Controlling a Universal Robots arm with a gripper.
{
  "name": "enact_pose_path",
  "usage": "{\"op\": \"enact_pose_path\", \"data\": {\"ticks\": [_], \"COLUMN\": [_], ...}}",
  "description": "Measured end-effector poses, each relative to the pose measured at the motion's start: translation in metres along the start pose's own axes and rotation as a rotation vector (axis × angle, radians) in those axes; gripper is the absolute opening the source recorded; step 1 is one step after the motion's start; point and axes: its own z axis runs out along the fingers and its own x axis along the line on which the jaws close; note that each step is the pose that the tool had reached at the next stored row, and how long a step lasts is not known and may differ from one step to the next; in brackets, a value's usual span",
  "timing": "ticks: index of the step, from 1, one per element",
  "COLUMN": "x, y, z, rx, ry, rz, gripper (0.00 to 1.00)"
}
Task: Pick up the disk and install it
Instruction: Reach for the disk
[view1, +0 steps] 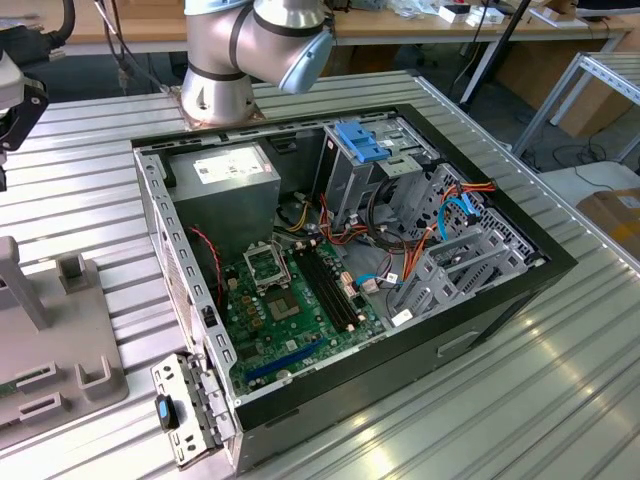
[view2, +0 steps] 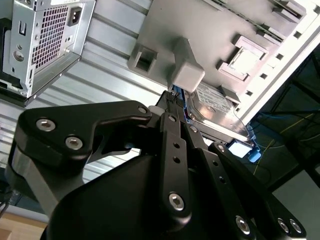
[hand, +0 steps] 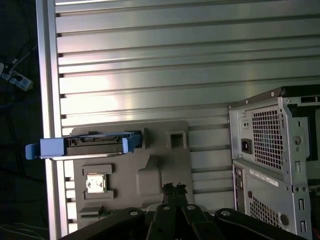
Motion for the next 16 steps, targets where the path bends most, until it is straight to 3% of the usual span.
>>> {"op": "enact_pose_path", "data": {"ticks": [9, 16], "x": [0.0144, 0.0149], "y": [-0.0012, -0.0012], "z": [0.0003, 0.0003], "rx": [-0.0001, -0.0001], "ry": [0.0, 0.0], "rz": [0.0, 0.0], "gripper": [0.11, 0.11]}}
